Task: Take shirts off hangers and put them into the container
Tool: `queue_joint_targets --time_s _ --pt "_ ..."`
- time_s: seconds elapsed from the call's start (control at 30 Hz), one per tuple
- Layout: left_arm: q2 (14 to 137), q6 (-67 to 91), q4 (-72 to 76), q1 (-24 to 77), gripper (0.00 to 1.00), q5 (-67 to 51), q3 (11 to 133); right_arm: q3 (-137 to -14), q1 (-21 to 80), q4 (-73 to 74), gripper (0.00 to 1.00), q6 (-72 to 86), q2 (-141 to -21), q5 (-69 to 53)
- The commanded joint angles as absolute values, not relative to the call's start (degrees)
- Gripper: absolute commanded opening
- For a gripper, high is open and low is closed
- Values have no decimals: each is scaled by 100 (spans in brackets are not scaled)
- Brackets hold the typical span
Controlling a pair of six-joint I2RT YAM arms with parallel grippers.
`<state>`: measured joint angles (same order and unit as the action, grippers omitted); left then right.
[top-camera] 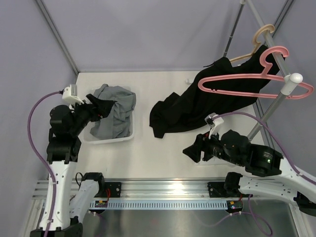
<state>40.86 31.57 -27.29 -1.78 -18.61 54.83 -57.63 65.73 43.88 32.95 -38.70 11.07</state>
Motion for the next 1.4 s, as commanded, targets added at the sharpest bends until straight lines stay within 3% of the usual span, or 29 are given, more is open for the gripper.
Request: queue_joint_targets --time_s 0.0,0.07,0.27,0.4,0.67,0.93,1.37 --pt "4525 2955 -309 840 77 -3368 5659 -5108 6609 3860 67 3928 -3893 1022" --pt "5347 2010 -412 1996 76 -3016 6454 -4598 6609 3403 67 4191 -4016 783" --pt "7291 1090 200 3189 80 -2602 7961 -3455 6627 2347 67 4570 -4192 132" --pt "8223 862 272 3392 80 -2673 9094 -3033 6636 2110 66 4719 -4052 35" --pt "9263 1317 2247 3726 79 -2935 9360 -2505 6636 1714 62 4983 -4043 -220" --pt "10107 1889 2856 3999 77 -3401 10247 -2540 6645 1863 61 4992 -3946 -123" --pt "11170 1547 1705 4333 78 -3331 11891 -2812 6645 2364 58 4992 -3489 -26"
